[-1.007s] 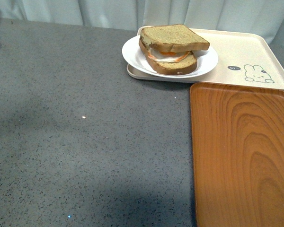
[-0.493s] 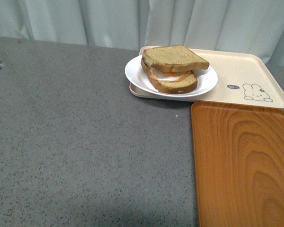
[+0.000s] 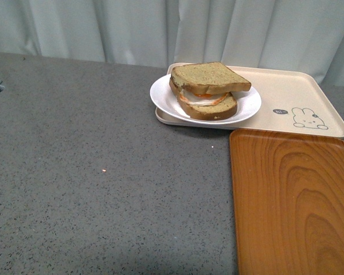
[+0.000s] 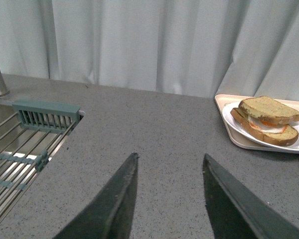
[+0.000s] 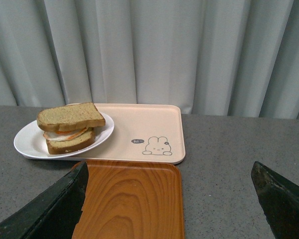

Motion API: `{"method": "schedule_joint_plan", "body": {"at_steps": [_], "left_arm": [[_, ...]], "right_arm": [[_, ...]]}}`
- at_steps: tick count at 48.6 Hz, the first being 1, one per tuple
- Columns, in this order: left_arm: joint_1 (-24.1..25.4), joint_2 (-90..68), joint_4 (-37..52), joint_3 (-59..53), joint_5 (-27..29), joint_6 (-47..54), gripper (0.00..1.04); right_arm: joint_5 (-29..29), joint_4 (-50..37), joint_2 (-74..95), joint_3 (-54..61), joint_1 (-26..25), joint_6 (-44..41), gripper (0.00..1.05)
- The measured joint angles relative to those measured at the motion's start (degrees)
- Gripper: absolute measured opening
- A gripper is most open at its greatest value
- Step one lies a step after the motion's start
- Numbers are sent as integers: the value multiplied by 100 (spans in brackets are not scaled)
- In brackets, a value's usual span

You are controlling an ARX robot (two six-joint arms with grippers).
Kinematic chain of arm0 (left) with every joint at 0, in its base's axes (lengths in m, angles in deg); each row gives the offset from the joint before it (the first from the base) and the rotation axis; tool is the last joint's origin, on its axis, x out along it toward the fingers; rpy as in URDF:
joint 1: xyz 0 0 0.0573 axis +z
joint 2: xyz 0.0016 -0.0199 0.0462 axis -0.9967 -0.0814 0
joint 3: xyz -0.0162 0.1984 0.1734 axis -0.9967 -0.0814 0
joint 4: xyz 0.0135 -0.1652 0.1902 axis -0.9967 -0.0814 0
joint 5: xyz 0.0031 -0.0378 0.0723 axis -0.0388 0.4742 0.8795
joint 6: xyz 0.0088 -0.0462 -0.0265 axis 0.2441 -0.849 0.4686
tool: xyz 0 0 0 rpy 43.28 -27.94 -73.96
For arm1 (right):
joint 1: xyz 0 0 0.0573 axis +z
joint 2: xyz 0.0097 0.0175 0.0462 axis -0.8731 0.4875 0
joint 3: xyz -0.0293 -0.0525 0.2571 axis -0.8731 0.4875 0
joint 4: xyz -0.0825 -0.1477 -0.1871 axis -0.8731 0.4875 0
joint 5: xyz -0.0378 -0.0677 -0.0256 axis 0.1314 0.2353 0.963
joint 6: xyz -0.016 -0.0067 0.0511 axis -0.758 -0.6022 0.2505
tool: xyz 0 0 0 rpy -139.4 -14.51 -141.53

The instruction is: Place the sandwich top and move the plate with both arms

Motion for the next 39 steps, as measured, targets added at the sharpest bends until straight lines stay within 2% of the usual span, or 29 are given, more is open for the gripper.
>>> {"method": "schedule_joint_plan", "body": {"at_steps": [10, 17, 20, 39], "left_arm": [[0, 0, 0, 0, 2, 0, 79], [0, 0, 0, 0, 0, 4, 100], [0, 2, 0, 0, 2, 9, 98], [0, 2, 0, 0, 2, 9, 98]], "right_arm": [[0, 0, 0, 0, 0, 0, 96], [0, 0, 0, 0, 0, 0, 96], [0, 0, 0, 0, 0, 0, 96], [0, 0, 0, 0, 0, 0, 96]]}}
